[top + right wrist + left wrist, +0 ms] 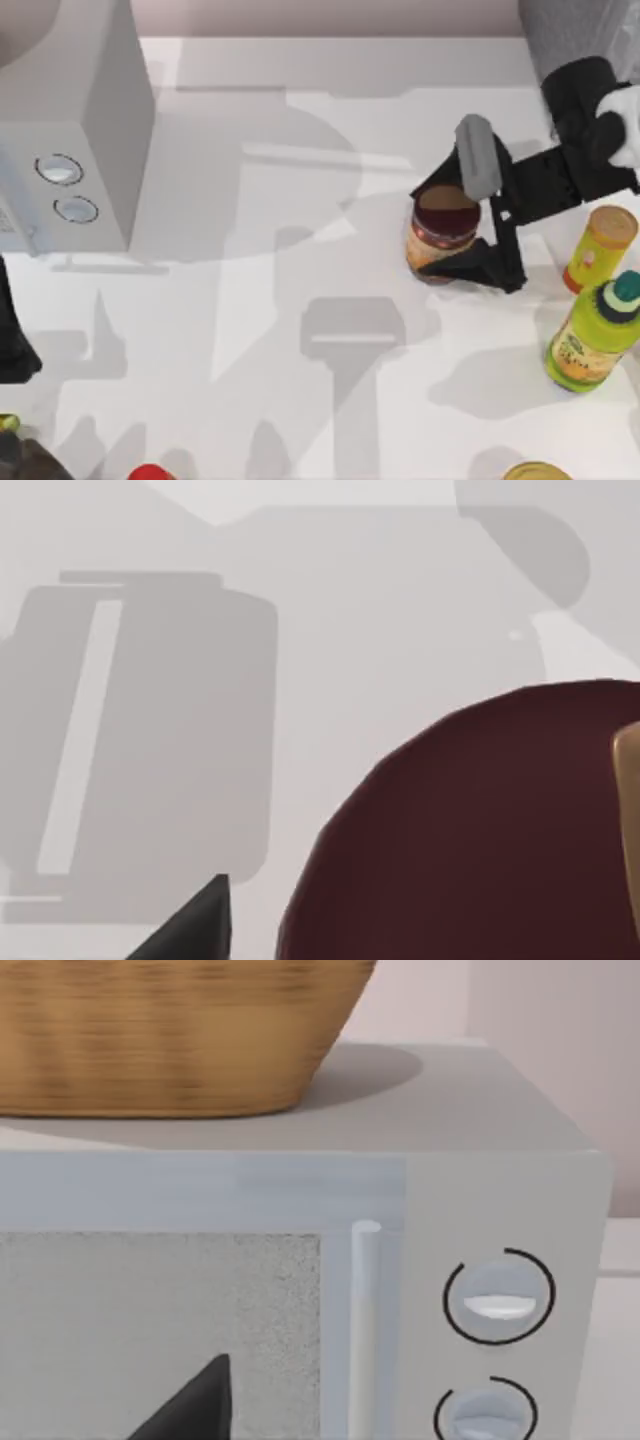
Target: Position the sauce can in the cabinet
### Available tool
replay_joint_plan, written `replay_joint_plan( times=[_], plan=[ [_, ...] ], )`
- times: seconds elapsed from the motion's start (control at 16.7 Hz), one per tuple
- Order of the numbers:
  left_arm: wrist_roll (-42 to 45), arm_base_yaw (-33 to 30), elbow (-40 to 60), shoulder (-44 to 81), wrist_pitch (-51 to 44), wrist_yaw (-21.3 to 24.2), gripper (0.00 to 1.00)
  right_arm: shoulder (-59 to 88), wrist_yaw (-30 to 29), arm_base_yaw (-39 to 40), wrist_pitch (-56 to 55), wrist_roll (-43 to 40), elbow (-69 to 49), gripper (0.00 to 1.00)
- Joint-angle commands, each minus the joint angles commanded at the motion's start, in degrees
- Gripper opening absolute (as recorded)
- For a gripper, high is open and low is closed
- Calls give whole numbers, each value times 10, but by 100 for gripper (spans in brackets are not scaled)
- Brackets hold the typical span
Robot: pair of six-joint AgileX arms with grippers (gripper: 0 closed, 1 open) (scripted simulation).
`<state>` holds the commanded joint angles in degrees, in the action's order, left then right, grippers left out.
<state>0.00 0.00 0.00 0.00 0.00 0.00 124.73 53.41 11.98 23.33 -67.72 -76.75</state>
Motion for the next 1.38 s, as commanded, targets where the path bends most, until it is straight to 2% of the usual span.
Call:
replay_joint_plan(
  times=[0.18, 0.6, 1.38],
  plan=[
    [0, 0, 0, 0, 0, 0, 100, 13, -4, 7, -38, 16, 17, 100],
    [0, 0, 0, 0, 0, 0, 100, 17, -3, 6, -45, 15, 21, 100],
    [0, 0, 0, 0, 0, 0, 100, 17, -3, 6, -45, 15, 21, 2]
  ],
)
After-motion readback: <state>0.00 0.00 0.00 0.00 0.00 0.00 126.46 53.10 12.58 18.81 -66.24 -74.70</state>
